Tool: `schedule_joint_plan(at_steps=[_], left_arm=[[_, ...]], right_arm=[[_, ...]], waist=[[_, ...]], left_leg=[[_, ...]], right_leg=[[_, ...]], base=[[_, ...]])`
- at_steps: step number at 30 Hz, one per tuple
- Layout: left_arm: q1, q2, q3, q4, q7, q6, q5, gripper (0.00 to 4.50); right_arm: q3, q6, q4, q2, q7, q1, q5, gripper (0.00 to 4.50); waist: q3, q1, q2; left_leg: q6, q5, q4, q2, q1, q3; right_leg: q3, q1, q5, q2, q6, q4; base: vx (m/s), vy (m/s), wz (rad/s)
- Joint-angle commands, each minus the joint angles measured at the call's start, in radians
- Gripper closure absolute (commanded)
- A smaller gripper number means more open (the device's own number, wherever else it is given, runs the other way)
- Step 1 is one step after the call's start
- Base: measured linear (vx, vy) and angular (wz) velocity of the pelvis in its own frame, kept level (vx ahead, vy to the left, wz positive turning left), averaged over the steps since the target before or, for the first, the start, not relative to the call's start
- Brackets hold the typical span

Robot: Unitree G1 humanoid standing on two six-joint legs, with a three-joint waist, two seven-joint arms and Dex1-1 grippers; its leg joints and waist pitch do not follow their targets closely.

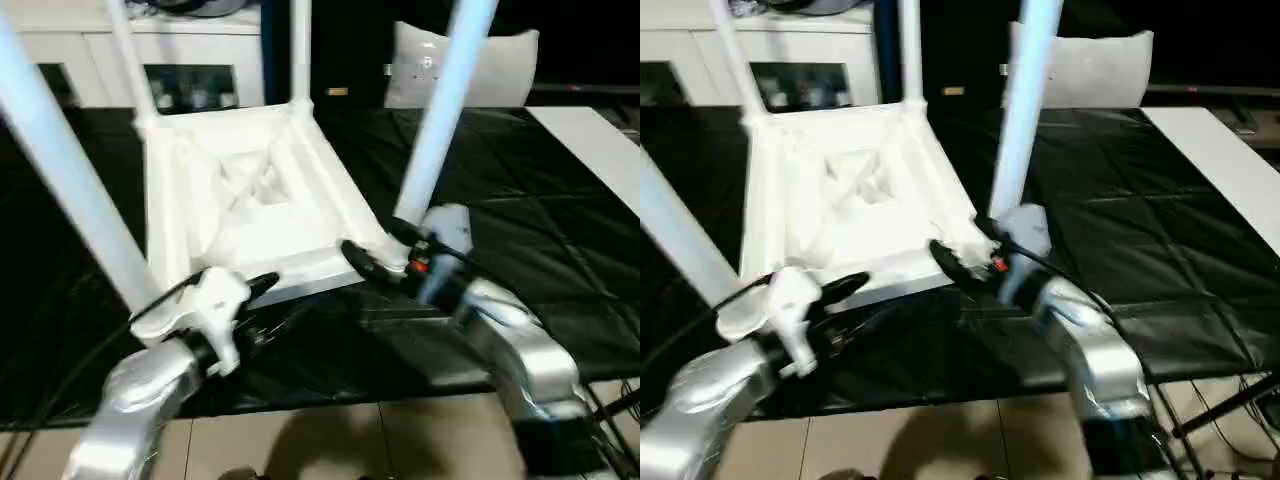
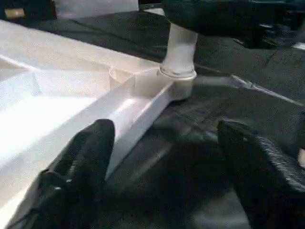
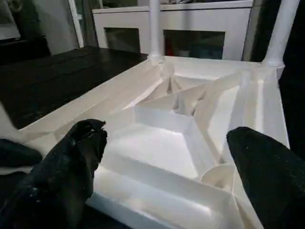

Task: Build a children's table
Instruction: Flip table

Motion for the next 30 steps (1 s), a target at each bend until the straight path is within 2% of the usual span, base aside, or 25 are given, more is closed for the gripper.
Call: schedule_joint_plan(at_steps=[1,2,4,5,6,7,8,12,13,16,20,22,23,26,27,28,29,30], left_arm=[[0.023,0.023,0.023,-0.050,-0.023,0.032,-0.039,0.44],[0.039,0.042,0.037,-0.068,-0.029,0.049,-0.060,0.22],[0.050,0.058,0.053,-0.075,-0.042,0.062,-0.080,0.18],[0.067,0.096,0.092,-0.071,-0.087,0.084,-0.122,0.09],[0.068,0.098,0.095,-0.070,-0.090,0.084,-0.124,0.09],[0.071,0.111,0.107,-0.061,-0.106,0.086,-0.134,0.04],[0.077,0.135,0.126,-0.044,-0.132,0.090,-0.152,0.04],[0.088,0.184,0.169,0.027,-0.193,0.069,-0.168,0.04],[0.092,0.209,0.196,0.071,-0.229,0.060,-0.185,0.04],[0.099,0.262,0.237,0.138,-0.284,0.046,-0.207,0.04],[0.097,0.310,0.298,0.175,-0.327,0.039,-0.240,0.04],[0.124,0.311,0.327,0.135,-0.325,0.033,-0.253,0.04],[0.116,0.311,0.328,0.139,-0.325,0.023,-0.252,0.04],[0.047,0.297,0.315,0.201,-0.319,-0.039,-0.236,0.04],[0.038,0.295,0.313,0.212,-0.320,-0.049,-0.236,0.04],[0.022,0.288,0.308,0.226,-0.326,-0.053,-0.244,0.04],[0.013,0.285,0.305,0.234,-0.332,-0.055,-0.250,0.04],[-0.004,0.277,0.301,0.239,-0.327,-0.053,-0.253,0.04]], right_arm=[[-0.023,-0.023,0.031,0.011,-0.034,-0.023,-0.014,0.00],[-0.040,-0.037,0.062,0.022,-0.066,-0.042,-0.027,0.00],[-0.056,-0.043,0.087,0.026,-0.099,-0.056,-0.038,0.00],[-0.090,-0.058,0.142,0.024,-0.171,-0.082,-0.059,0.00],[-0.093,-0.058,0.145,0.024,-0.175,-0.084,-0.060,0.00],[-0.103,-0.058,0.161,0.021,-0.193,-0.092,-0.064,0.00],[-0.117,-0.074,0.192,0.015,-0.221,-0.106,-0.072,0.00],[-0.149,-0.082,0.229,0.006,-0.251,-0.127,-0.063,0.00],[-0.160,-0.088,0.245,-0.002,-0.255,-0.137,-0.060,0.00],[-0.175,-0.110,0.281,-0.018,-0.266,-0.154,-0.069,0.00],[-0.207,-0.143,0.348,-0.053,-0.286,-0.182,-0.076,0.00],[-0.210,-0.145,0.356,-0.063,-0.281,-0.181,-0.076,0.00],[-0.202,-0.136,0.347,-0.067,-0.268,-0.172,-0.075,0.00],[-0.175,-0.110,0.303,-0.070,-0.242,-0.126,-0.073,0.00],[-0.172,-0.110,0.302,-0.071,-0.241,-0.122,-0.073,0.00],[-0.168,-0.114,0.287,-0.070,-0.232,-0.106,-0.070,0.00],[-0.165,-0.117,0.277,-0.070,-0.226,-0.096,-0.068,0.00],[-0.164,-0.109,0.261,-0.069,-0.220,-0.081,-0.063,0.00]], waist=[[-0.043,-0.005,0.006],[-0.044,-0.006,0.002],[-0.043,-0.006,0.005],[-0.042,-0.007,0.002],[-0.042,-0.007,0.002],[-0.042,-0.007,0.003],[-0.042,-0.006,0.003],[-0.045,-0.008,0.003],[-0.046,-0.007,0.000],[-0.046,-0.007,-0.002],[-0.044,-0.006,0.001],[-0.046,-0.003,0.003],[-0.047,-0.001,0.007],[-0.047,0.001,0.006],[-0.050,0.001,0.002],[-0.050,0.001,0.007],[-0.049,-0.002,0.002],[-0.048,-0.003,0.010]], left_leg=[[-0.025,-0.311,-0.091,0.084,0.015,-0.049],[-0.027,-0.308,-0.093,0.084,0.012,-0.049],[-0.036,-0.310,-0.093,0.083,0.017,-0.048],[-0.041,-0.310,-0.094,0.081,0.016,-0.048],[-0.041,-0.310,-0.094,0.081,0.016,-0.048],[-0.048,-0.321,-0.094,0.079,0.024,-0.046],[-0.051,-0.322,-0.093,0.078,0.026,-0.044],[-0.053,-0.307,-0.096,0.076,0.022,-0.045],[-0.049,-0.291,-0.095,0.076,0.022,-0.044],[-0.046,-0.271,-0.094,0.077,0.022,-0.042],[-0.052,-0.296,-0.094,0.077,0.026,-0.040],[-0.061,-0.301,-0.094,0.081,0.028,-0.041],[-0.064,-0.303,-0.094,0.082,0.028,-0.042],[-0.054,-0.294,-0.093,0.076,0.026,-0.039],[-0.055,-0.288,-0.093,0.077,0.022,-0.042],[-0.056,-0.290,-0.093,0.077,0.021,-0.043],[-0.054,-0.296,-0.091,0.077,0.021,-0.042],[-0.054,-0.309,-0.090,0.075,0.021,-0.044]], right_leg=[[0.089,0.026,-0.461,-0.095,-0.053,-0.079],[0.089,0.029,-0.455,-0.095,-0.058,-0.075],[0.091,0.025,-0.448,-0.092,-0.059,-0.076],[0.092,0.026,-0.446,-0.092,-0.062,-0.073],[0.092,0.026,-0.446,-0.092,-0.062,-0.073],[0.094,0.020,-0.448,-0.087,-0.061,-0.072],[0.096,0.018,-0.446,-0.087,-0.060,-0.074],[0.099,0.024,-0.392,-0.083,-0.061,-0.063],[0.100,0.025,-0.377,-0.085,-0.068,-0.059],[0.102,0.025,-0.356,-0.086,-0.087,-0.055],[0.102,0.024,-0.377,-0.086,-0.100,-0.057],[0.102,0.025,-0.358,-0.087,-0.109,-0.052],[0.103,0.027,-0.343,-0.087,-0.114,-0.050],[0.105,0.028,-0.331,-0.085,-0.110,-0.055],[0.104,0.033,-0.330,-0.089,-0.110,-0.050],[0.104,0.035,-0.334,-0.090,-0.111,-0.051],[0.104,0.034,-0.350,-0.091,-0.108,-0.054],[0.104,0.035,-0.376,-0.093,-0.109,-0.055]], base=[[0.000,0.000,0.00],[0.000,0.000,0.00],[0.000,0.000,0.00],[0.000,0.000,0.00],[0.000,0.000,0.00],[0.000,0.000,0.00],[0.000,0.000,0.00],[0.000,0.000,0.00],[0.000,0.000,0.00],[0.000,0.000,0.00],[0.000,0.000,0.00],[0.000,0.000,0.00],[0.000,0.000,0.00],[0.000,0.000,0.00],[0.000,0.000,0.00],[0.000,0.000,0.00],[0.000,0.000,0.00],[0.000,0.000,0.00]])
